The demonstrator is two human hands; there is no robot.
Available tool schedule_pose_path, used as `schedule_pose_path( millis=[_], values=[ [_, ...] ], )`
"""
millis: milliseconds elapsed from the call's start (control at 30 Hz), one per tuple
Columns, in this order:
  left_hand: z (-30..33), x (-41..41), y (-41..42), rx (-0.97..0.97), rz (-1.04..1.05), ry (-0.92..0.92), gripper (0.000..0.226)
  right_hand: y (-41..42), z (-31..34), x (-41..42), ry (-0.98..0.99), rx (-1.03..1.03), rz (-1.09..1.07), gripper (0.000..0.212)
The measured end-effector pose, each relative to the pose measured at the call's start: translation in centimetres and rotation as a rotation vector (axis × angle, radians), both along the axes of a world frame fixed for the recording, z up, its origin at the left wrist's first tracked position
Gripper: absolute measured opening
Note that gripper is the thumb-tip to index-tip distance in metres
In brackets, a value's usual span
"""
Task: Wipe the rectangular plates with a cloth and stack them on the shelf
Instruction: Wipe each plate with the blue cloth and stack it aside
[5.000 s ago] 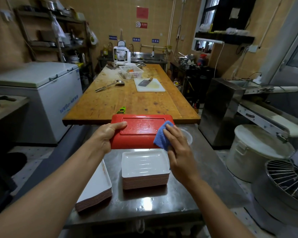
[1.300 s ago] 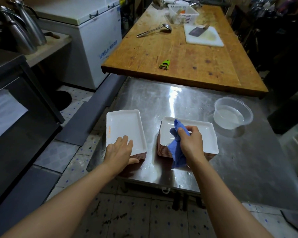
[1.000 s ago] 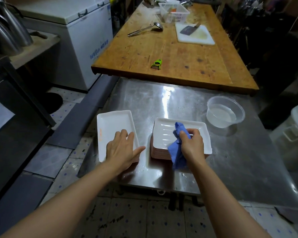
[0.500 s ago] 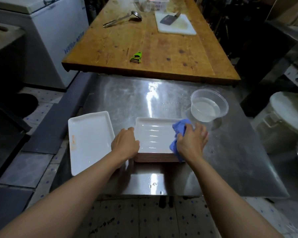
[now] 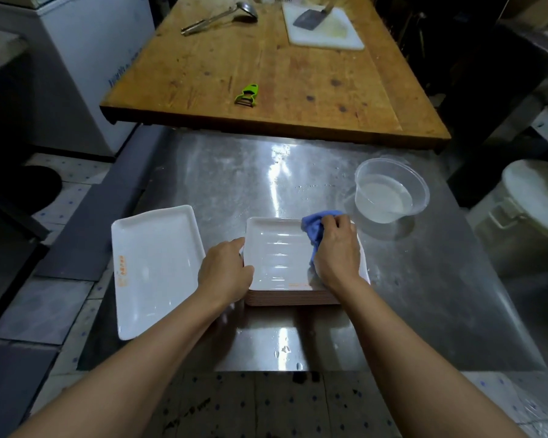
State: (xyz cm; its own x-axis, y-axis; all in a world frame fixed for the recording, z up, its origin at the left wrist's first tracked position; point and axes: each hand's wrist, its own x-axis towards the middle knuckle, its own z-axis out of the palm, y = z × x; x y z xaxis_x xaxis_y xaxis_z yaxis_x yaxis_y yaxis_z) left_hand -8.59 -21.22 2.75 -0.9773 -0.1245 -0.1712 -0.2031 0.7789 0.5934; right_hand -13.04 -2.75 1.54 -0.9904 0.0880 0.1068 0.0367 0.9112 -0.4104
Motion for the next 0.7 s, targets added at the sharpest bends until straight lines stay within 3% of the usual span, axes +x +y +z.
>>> schedule_pose_path(
  millis=[300, 433, 533, 600, 667, 700],
  values=[
    [-0.2, 0.2, -0.1, 0.074, 0.005, 0.014, 0.026, -5.7, 0.2, 0.0, -0.009, -0.134, 0.321, 0.031],
    [-0.1, 0.3, -0.4, 0.123, 0.007, -0.038, 0.05, -7.1, 1.2, -0.1, -0.117, -0.176, 0.419, 0.036],
    [0.2, 0.4, -0.8, 0.2, -0.003, -0.085, 0.026, -6.5, 1.4, 0.0, -0.186, -0.136, 0.464, 0.04],
    [0.4, 0.3, -1.0, 0.227, -0.013, -0.129, 0.033, -6.2, 1.4, 0.4, -0.215, -0.104, 0.479, 0.041],
    [0.6, 0.4, -1.4, 0.277, -0.033, -0.163, 0.018, -6.1, 1.3, 1.1, -0.265, -0.094, 0.492, 0.043],
    [0.7, 0.4, -1.5, 0.321, -0.037, -0.175, 0.022, -6.0, 1.3, 1.5, -0.289, -0.095, 0.497, 0.042]
  ],
)
